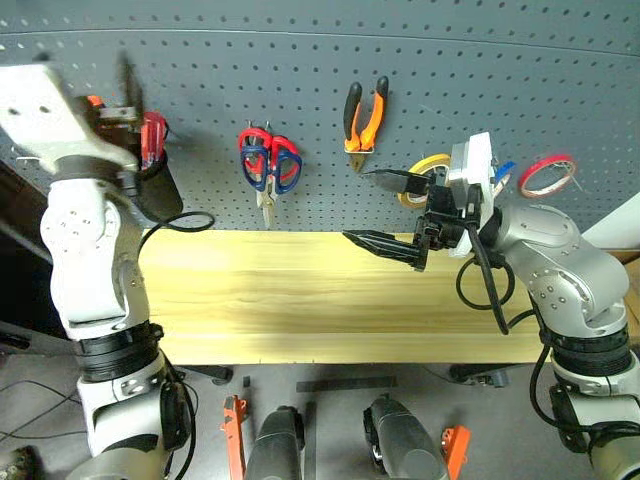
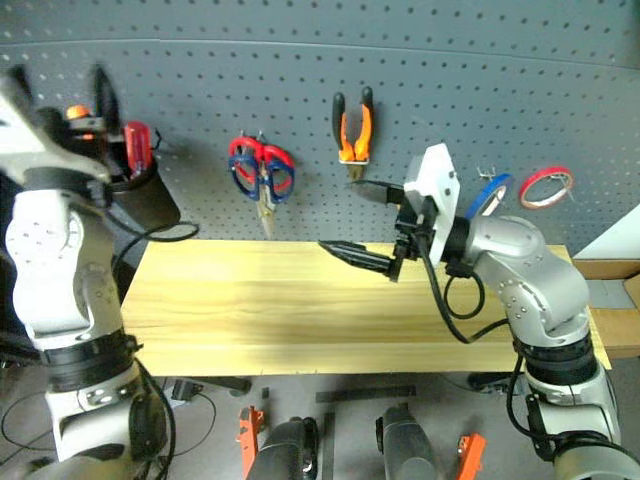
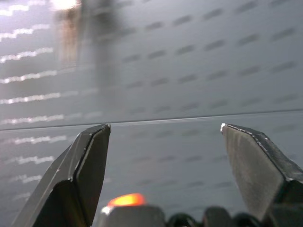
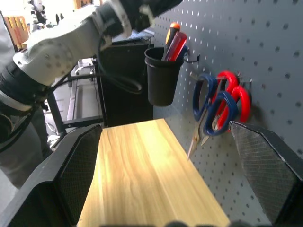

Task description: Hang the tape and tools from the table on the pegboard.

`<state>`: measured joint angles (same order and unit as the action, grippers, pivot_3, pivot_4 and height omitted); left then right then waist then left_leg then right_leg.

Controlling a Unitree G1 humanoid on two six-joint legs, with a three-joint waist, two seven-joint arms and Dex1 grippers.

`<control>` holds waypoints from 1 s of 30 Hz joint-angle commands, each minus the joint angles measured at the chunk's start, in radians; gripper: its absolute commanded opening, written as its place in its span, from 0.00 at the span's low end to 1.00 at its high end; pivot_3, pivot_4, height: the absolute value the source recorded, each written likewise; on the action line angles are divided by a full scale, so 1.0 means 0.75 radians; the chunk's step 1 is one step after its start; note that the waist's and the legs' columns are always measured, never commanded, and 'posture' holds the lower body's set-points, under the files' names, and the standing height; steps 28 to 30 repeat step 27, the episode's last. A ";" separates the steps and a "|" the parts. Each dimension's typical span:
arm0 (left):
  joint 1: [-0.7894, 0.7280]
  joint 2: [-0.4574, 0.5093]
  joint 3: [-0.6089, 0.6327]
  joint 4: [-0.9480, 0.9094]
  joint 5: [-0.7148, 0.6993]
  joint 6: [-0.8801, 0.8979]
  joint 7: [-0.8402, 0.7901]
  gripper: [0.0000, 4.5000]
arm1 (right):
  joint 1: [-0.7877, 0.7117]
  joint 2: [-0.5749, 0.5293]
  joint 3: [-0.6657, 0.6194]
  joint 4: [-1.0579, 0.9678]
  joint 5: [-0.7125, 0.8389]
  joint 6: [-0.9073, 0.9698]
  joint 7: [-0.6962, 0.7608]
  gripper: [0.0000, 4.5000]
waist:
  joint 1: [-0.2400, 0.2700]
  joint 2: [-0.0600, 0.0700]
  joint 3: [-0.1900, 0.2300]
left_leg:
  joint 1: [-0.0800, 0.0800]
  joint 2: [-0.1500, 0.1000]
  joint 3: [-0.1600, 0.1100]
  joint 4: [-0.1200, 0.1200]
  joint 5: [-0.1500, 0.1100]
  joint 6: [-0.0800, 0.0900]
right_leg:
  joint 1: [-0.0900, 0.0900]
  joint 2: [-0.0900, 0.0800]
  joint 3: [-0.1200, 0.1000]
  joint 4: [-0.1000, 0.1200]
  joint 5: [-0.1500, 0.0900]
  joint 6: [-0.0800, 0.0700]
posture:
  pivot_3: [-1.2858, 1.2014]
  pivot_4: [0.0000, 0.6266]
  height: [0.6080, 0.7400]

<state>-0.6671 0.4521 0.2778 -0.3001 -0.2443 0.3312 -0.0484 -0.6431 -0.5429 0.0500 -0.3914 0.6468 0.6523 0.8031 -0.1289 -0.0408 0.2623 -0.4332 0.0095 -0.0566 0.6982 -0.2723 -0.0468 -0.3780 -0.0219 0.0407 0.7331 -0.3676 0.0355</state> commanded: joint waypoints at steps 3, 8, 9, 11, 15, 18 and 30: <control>0.046 -0.008 -0.150 -0.229 -0.100 0.152 -0.138 0.90 | 0.093 -0.054 -0.110 -0.100 0.049 0.020 -0.020 1.00 | -0.017 0.006 -0.007 | 0.000 0.000 0.002 -0.001 0.000 0.000 | 0.000 0.000 0.001 -0.001 0.000 0.000 | 0.46 0.27 1.00; 0.202 0.000 -0.280 -0.326 -0.102 0.246 -0.228 0.90 | 0.260 -0.078 -0.156 -0.210 0.062 0.032 -0.071 1.00 | -0.037 0.015 -0.019 | 0.002 0.003 0.003 -0.002 0.000 0.000 | -0.001 0.003 0.002 0.002 0.000 0.000 | 0.45 0.25 1.00; 0.236 0.011 -0.290 -0.334 -0.107 0.253 -0.254 0.90 | 0.300 -0.081 -0.154 -0.234 0.049 0.023 -0.080 1.00 | -0.037 0.015 -0.023 | 0.002 0.003 0.002 -0.002 0.000 0.001 | -0.001 0.003 0.002 0.002 0.000 0.000 | 0.45 0.25 1.00; 0.299 0.033 -0.302 -0.348 -0.088 0.223 -0.302 0.90 | 0.378 -0.083 -0.152 -0.271 0.012 -0.008 -0.100 1.00 | -0.038 0.016 -0.032 | 0.002 0.003 0.003 -0.001 0.000 0.001 | 0.000 0.003 0.003 0.002 0.000 0.000 | 0.45 0.25 1.00; 0.442 0.071 -0.342 -0.375 -0.091 0.233 -0.394 0.90 | 0.539 -0.045 -0.125 -0.308 -0.110 -0.128 -0.166 1.00 | -0.031 0.016 -0.043 | 0.006 0.002 0.002 -0.001 0.000 0.002 | 0.004 0.003 0.004 0.000 0.000 0.000 | 0.45 0.26 1.00; 0.566 0.073 -0.341 -0.377 -0.086 0.238 -0.417 0.90 | 0.643 0.011 -0.055 -0.270 -0.223 -0.256 -0.192 1.00 | -0.022 0.016 -0.046 | 0.011 0.002 0.002 -0.002 -0.002 0.005 | 0.009 0.003 0.005 0.000 0.000 0.000 | 0.46 0.28 1.00; 0.989 0.010 -0.207 -0.110 0.041 -0.025 -0.373 0.90 | 0.799 0.181 -0.025 0.136 -0.475 -0.524 -0.344 1.00 | -0.003 0.018 -0.051 | 0.033 0.002 0.002 -0.007 -0.003 0.006 | 0.029 0.003 0.007 -0.004 0.000 0.000 | 0.47 0.27 1.00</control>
